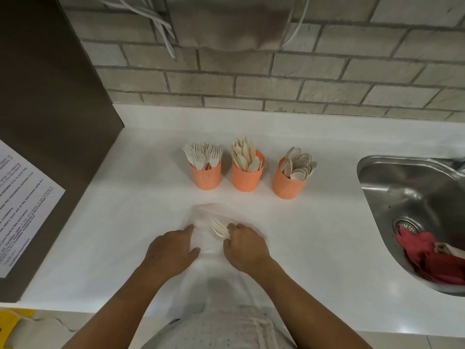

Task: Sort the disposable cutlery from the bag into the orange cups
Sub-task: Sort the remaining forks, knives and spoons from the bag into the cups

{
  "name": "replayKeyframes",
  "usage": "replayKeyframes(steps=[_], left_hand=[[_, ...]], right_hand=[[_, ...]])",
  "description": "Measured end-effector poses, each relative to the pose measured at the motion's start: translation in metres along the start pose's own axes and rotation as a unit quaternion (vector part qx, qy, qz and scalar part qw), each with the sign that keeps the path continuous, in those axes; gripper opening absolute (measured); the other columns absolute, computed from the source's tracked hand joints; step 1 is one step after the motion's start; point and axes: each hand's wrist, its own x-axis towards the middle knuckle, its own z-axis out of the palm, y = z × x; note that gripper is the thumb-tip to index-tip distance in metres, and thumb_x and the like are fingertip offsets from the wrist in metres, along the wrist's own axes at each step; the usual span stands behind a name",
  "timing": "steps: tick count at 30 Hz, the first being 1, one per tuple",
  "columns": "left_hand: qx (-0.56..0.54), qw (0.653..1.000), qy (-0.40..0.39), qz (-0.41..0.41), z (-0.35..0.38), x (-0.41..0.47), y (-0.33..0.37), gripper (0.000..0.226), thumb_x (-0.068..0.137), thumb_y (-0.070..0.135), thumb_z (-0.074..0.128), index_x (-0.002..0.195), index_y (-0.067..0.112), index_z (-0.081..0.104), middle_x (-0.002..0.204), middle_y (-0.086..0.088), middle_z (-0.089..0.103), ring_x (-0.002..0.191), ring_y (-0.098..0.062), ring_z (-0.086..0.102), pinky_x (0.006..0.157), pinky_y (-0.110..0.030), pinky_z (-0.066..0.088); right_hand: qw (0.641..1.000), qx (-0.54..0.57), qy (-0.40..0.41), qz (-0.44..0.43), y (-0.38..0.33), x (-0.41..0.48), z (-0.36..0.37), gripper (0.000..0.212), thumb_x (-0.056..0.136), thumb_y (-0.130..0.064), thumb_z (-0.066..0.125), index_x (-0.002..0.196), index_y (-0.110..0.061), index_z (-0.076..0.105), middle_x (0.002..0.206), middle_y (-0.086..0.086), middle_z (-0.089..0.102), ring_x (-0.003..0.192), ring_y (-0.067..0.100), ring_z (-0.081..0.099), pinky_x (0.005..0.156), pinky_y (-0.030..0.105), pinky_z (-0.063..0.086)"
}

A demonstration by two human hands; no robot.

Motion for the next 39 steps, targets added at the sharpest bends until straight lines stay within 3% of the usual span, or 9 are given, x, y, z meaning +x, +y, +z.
replayKeyframes(steps=[4,8,13,17,21,24,27,31,39], left_hand=[[0.005,1.000,-0.019,-0.013,-0.001,0.000,0.004,0.074,0.100,0.054,0.049,0.163,0.026,0.024,0.123,0.005,0.069,0.119,-0.021,0.064,0.089,-0.035,0.053],[0.022,0.999,-0.030,-0.016,-0.006,0.000,0.008,0.072,0.100,0.054,0.049,0.162,0.025,0.026,0.125,0.004,0.069,0.119,-0.022,0.064,0.089,-0.035,0.053],[0.047,0.996,-0.071,-0.016,-0.023,0.003,0.016,0.058,0.098,0.057,0.050,0.145,0.025,0.045,0.124,0.003,0.068,0.112,-0.023,0.067,0.087,-0.035,0.054],[0.015,1.000,-0.003,-0.006,-0.058,0.003,0.036,0.050,0.098,0.060,0.051,0.141,0.034,0.056,0.121,0.011,0.069,0.112,-0.016,0.067,0.092,-0.033,0.054],[-0.244,0.955,0.169,0.024,-0.103,0.000,0.070,0.037,0.099,0.057,0.057,0.131,0.041,0.063,0.103,0.019,0.071,0.084,-0.002,0.065,0.081,-0.025,0.052],[-0.426,0.892,0.142,0.054,-0.125,0.006,0.093,0.019,0.097,0.050,0.064,0.115,0.045,0.066,0.100,0.012,0.071,0.077,0.002,0.062,0.075,-0.020,0.049],[-0.525,0.842,0.102,0.066,-0.126,0.013,0.104,0.014,0.098,0.043,0.068,0.103,0.036,0.079,0.093,0.001,0.073,0.071,-0.009,0.059,0.070,-0.034,0.053],[-0.609,0.783,0.124,0.023,-0.116,0.014,0.110,0.010,0.096,0.029,0.073,0.090,0.025,0.081,0.080,0.007,0.071,0.070,-0.003,0.058,0.070,-0.033,0.050],[-0.634,0.762,0.132,-0.001,-0.111,0.011,0.114,0.013,0.094,0.031,0.076,0.089,0.020,0.080,0.077,0.008,0.072,0.077,-0.006,0.064,0.073,-0.033,0.050]], right_hand=[[0.978,0.203,0.003,0.036,0.012,-0.003,-0.010,0.012,0.097,-0.025,0.040,0.095,-0.021,0.051,0.089,0.000,0.061,0.082,0.022,0.056,0.079,0.037,0.048],[0.894,0.436,0.016,0.098,0.015,-0.006,-0.029,0.020,0.096,-0.021,0.044,0.079,-0.017,0.055,0.076,0.007,0.067,0.067,0.016,0.053,0.070,0.033,0.045],[0.823,0.563,0.037,0.065,0.011,0.000,-0.069,0.021,0.104,-0.014,0.041,0.102,-0.009,0.061,0.066,0.013,0.066,0.065,0.024,0.062,0.073,0.035,0.051],[0.763,0.645,0.040,0.024,0.003,0.002,-0.096,0.013,0.107,-0.021,0.044,0.103,-0.015,0.054,0.058,0.004,0.037,0.047,0.023,0.042,0.058,0.039,0.050],[0.811,0.583,0.038,-0.007,-0.001,-0.001,-0.112,0.006,0.104,-0.021,0.046,0.100,-0.024,0.049,0.059,-0.007,0.036,0.048,0.012,0.029,0.045,0.023,0.026],[0.816,0.578,0.007,-0.016,-0.003,-0.002,-0.112,0.014,0.098,-0.024,0.041,0.107,-0.015,0.047,0.065,-0.003,0.033,0.050,0.012,0.024,0.046,0.022,0.020],[0.812,0.583,0.006,-0.021,-0.006,-0.004,-0.112,0.025,0.099,-0.030,0.036,0.108,-0.011,0.048,0.072,0.006,0.033,0.052,0.013,0.025,0.047,0.023,0.020],[0.795,0.607,0.013,-0.007,-0.001,-0.005,-0.111,0.025,0.106,-0.022,0.037,0.101,-0.009,0.057,0.077,0.012,0.046,0.051,0.016,0.037,0.048,0.024,0.025],[0.774,0.633,0.009,-0.023,0.004,-0.006,-0.101,0.033,0.110,-0.025,0.042,0.094,-0.005,0.064,0.082,0.015,0.057,0.062,0.024,0.050,0.055,0.036,0.044]])
